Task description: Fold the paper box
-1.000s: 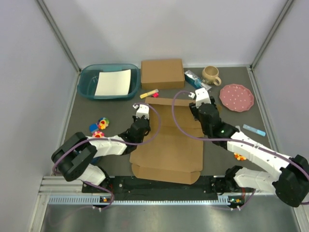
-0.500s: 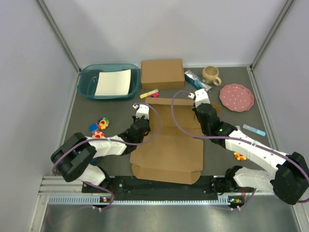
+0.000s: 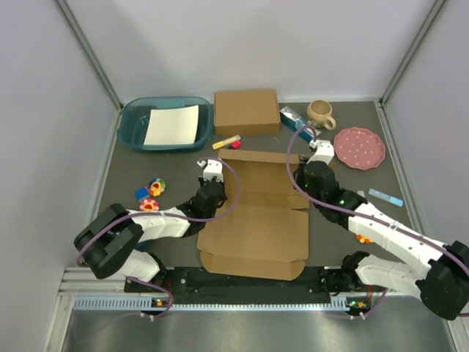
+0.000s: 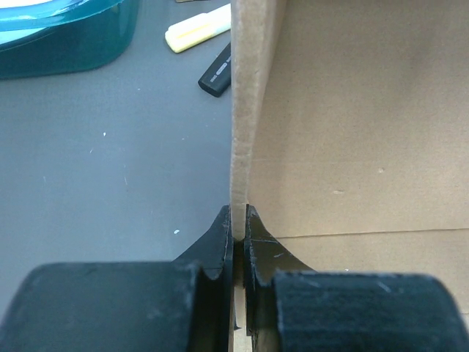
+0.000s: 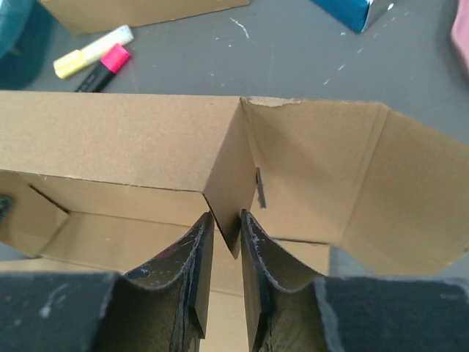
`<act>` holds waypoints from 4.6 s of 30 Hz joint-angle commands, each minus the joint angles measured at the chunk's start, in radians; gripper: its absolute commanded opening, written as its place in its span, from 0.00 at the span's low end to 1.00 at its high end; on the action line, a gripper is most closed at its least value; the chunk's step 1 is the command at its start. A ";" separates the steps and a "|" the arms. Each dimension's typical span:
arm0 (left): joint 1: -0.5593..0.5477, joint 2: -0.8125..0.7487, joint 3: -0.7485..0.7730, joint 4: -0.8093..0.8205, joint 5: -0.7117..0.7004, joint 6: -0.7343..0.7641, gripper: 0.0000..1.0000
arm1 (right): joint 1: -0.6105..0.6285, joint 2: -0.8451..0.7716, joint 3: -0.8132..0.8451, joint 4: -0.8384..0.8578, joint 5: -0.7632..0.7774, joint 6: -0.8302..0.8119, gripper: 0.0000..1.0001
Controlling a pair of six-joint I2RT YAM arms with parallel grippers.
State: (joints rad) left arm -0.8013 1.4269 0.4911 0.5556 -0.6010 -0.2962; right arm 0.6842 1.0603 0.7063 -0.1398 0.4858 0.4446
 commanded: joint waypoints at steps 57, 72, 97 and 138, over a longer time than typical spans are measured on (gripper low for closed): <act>-0.004 -0.028 0.007 -0.158 0.006 -0.060 0.00 | -0.011 -0.045 -0.459 0.350 0.027 0.385 0.46; -0.007 -0.062 -0.009 -0.178 -0.003 -0.054 0.00 | -0.069 -0.091 -0.527 0.454 0.060 0.395 0.60; -0.016 -0.043 0.001 -0.183 0.013 -0.066 0.00 | -0.063 -0.045 -0.490 0.657 -0.143 0.286 0.17; -0.029 -0.066 -0.017 -0.192 0.000 -0.064 0.00 | -0.150 -0.445 -0.229 0.086 0.162 -0.020 0.52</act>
State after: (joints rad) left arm -0.8185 1.3766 0.5007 0.4316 -0.6334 -0.3473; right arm 0.5846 0.5819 0.4545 -0.0158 0.6178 0.4187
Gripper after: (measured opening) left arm 0.048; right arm 0.525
